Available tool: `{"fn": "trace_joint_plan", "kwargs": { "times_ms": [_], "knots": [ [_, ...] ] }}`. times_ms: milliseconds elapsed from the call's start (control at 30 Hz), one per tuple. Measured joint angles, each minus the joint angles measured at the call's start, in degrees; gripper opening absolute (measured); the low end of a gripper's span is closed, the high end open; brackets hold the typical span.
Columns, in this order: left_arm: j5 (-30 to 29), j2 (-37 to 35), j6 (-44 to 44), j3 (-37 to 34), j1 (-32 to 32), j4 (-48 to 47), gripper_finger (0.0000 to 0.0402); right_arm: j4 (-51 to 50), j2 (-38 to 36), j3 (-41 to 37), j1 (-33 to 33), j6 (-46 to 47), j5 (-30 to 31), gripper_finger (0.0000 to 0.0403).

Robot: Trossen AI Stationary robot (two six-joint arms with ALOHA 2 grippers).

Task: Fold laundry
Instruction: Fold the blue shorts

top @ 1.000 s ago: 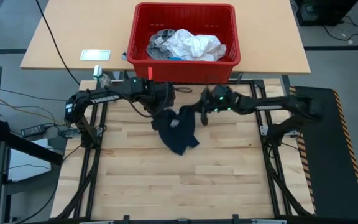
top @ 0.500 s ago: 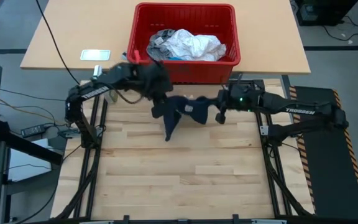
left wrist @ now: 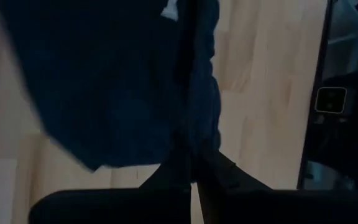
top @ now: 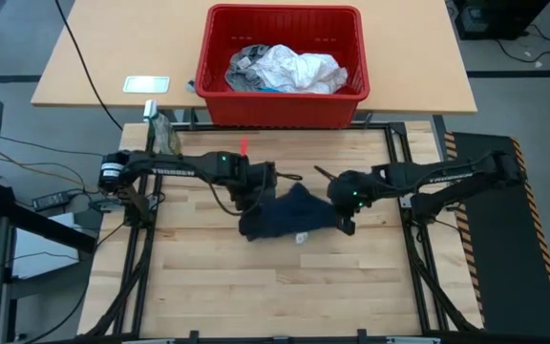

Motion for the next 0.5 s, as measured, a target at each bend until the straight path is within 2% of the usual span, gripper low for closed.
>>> {"fn": "trace_joint_plan", "kwargs": {
  "times_ms": [100,167,267,333,433,500],
  "knots": [
    [-5.7,-0.3,1.99,3.6,0.04,-1.71,0.0008,-0.12,-2.4,2.82,0.6,-0.73,4.49,0.0014],
    [-12.77,-0.48,6.91,7.32,-0.21,-3.09,0.0008,0.25,-4.46,5.06,0.6,-3.55,6.51,0.0014],
    [-24.06,-0.48,19.02,13.12,-1.96,-4.27,0.0008,0.25,-6.92,7.52,1.21,-11.97,5.74,0.0014],
    [-29.16,-0.48,28.31,16.75,-3.53,-3.3,0.0008,0.28,-8.16,8.47,2.52,-19.61,3.73,0.0014],
    [-31.0,-0.51,39.32,20.97,-5.08,-1.0,0.0009,0.79,-9.23,9.01,4.88,-29.69,1.47,0.0014],
    [-31.17,-0.57,44.13,22.35,-5.83,2.2,0.0009,1.97,-9.13,9.3,5.69,-31.7,0.98,0.0014]
  ]
}}
